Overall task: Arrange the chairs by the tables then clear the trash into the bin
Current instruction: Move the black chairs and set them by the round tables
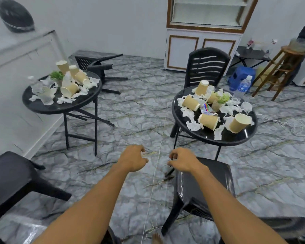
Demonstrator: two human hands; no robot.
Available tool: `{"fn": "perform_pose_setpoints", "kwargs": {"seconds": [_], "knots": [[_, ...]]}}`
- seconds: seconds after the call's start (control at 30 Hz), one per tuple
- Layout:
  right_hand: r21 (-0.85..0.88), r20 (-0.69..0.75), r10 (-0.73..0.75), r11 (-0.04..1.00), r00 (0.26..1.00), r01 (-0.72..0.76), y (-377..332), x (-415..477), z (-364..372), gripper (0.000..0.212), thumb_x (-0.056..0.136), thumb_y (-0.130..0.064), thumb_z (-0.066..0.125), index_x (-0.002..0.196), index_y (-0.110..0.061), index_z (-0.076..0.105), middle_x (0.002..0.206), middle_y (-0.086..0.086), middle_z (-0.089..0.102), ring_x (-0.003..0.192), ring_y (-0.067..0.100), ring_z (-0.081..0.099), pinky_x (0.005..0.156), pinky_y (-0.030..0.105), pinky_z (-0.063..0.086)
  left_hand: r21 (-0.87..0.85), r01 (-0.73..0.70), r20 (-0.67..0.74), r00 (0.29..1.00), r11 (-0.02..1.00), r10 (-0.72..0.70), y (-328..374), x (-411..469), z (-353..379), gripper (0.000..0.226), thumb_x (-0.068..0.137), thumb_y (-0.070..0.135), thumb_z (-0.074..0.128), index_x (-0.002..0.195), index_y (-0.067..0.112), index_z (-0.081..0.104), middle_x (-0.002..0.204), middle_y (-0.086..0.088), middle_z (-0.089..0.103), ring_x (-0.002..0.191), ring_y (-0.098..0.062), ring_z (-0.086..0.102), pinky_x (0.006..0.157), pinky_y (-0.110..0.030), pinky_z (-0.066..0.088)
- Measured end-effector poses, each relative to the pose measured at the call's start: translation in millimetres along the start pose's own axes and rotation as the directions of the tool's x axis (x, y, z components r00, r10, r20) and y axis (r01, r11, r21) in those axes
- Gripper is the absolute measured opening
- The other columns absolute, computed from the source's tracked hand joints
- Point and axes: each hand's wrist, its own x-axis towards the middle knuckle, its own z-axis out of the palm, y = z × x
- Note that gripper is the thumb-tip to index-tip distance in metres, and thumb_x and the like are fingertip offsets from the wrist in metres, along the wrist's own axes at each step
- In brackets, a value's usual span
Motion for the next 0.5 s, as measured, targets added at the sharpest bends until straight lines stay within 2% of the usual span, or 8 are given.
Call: {"fn": "perform_pose_setpoints", "kwargs": {"seconds": [0.1,0.23,0.5], "knots": [[0.001,0.008,-0.001,1.000,1.000,0.001,-4.0,19.8,-7.2,0.039,0.086,-0.039,0.071,0.118,-0.016,0.066,0.114,0.006,0.066,0.100,0.021,0.063,0.085,0.037,0.053,0.016,0.003,0.004,1.000,1.000,-0.003,-1.1,16.5,-6.4,0.051,0.086,0.042,0.071,0.128,0.019,0.056,0.136,-0.006,0.053,0.124,-0.024,0.051,0.101,-0.041,0.048],[-0.008,-0.008,-0.019,1.000,1.000,0.019,-9.9,45.3,-15.1,0.044,0.088,-0.037,0.068,0.127,-0.018,0.060,0.136,0.005,0.055,0.122,0.024,0.054,0.098,0.038,0.048,0.057,0.002,-0.016,1.000,0.998,-0.001,-1.4,39.1,-18.9,0.050,0.085,0.042,0.071,0.128,0.019,0.056,0.134,-0.006,0.054,0.125,-0.023,0.048,0.101,-0.040,0.047],[-0.063,0.041,-0.044,0.997,0.998,0.047,-20.7,89.9,-29.1,0.043,0.088,-0.039,0.068,0.125,-0.018,0.062,0.132,0.005,0.059,0.117,0.023,0.056,0.090,0.033,0.049,0.099,0.028,-0.005,1.000,0.995,-0.028,-2.8,74.1,-49.6,0.053,0.086,0.041,0.070,0.132,0.018,0.055,0.137,-0.007,0.052,0.122,-0.024,0.051,0.098,-0.038,0.048]]}}
